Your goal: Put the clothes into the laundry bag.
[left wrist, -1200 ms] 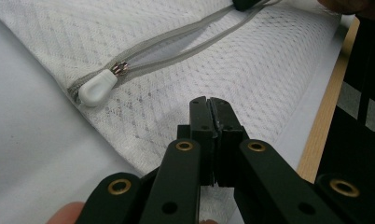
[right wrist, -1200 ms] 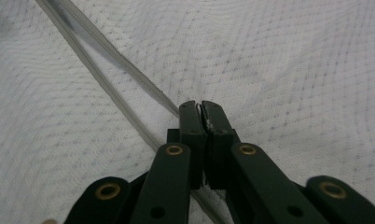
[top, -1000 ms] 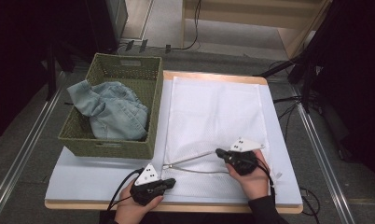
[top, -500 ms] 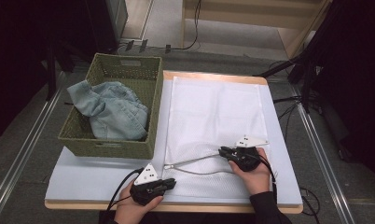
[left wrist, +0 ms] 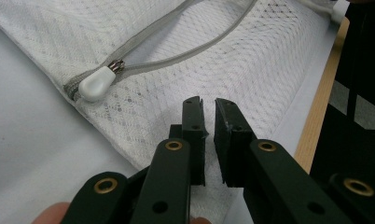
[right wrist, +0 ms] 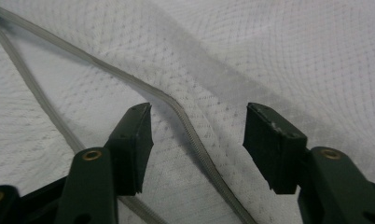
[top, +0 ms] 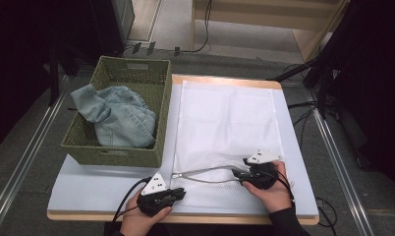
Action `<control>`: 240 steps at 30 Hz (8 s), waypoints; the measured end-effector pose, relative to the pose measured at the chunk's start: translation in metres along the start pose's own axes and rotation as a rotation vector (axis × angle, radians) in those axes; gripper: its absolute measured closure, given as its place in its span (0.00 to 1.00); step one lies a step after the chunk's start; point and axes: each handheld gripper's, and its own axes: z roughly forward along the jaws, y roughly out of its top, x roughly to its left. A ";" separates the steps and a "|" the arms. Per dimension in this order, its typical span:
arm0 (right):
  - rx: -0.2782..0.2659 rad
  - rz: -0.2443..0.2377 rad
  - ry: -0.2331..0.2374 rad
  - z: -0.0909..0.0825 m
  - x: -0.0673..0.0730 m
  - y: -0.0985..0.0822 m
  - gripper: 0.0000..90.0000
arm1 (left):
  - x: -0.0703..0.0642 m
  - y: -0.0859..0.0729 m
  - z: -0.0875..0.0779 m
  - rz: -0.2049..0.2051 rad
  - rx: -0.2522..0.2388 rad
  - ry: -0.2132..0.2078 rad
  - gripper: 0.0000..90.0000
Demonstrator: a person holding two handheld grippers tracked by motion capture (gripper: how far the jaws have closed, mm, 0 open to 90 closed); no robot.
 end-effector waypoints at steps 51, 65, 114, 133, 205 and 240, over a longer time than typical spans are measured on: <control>-0.055 0.144 -0.111 0.024 0.002 0.000 0.64 | -0.001 0.000 0.000 0.015 0.000 0.006 0.92; -0.128 0.140 -0.102 0.010 0.000 0.005 0.99 | -0.002 0.001 0.000 0.009 0.006 0.023 0.95; -0.328 0.072 -0.049 -0.050 0.004 0.032 0.98 | -0.009 0.007 -0.022 0.008 -0.067 -0.057 0.32; -0.300 0.072 -0.014 -0.044 0.005 0.027 0.97 | 0.011 0.038 -0.097 -0.033 -0.171 0.091 0.00; -0.281 0.059 0.025 -0.037 0.008 0.027 0.97 | 0.232 0.130 -0.051 -0.309 0.513 0.214 0.00; -0.275 0.068 0.031 -0.036 0.005 0.025 0.96 | 0.215 0.150 -0.125 -0.165 -0.180 -0.151 0.76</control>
